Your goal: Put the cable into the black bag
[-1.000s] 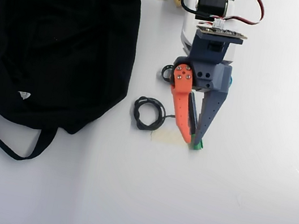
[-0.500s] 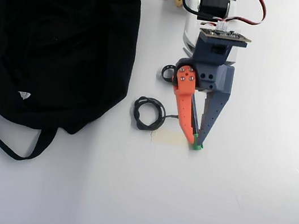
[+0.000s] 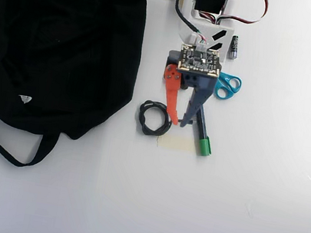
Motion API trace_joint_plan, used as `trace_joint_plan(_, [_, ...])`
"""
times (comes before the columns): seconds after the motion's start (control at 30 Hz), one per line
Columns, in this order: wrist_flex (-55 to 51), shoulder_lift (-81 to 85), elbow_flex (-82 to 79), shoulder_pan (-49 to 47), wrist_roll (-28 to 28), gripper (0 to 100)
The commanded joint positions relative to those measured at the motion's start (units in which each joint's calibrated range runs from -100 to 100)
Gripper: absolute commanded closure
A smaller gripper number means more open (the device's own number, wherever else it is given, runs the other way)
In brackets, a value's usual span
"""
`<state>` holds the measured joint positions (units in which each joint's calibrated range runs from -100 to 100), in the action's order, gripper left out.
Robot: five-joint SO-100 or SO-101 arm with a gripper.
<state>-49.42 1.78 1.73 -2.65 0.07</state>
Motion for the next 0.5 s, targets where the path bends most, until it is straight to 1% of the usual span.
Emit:
trace_joint_plan(0.0, [-7.86,0.54,2.76,0.7,0.24,98])
trace_joint_plan(0.47, [-29.99,0.37,1.59,0.92,0.29,98])
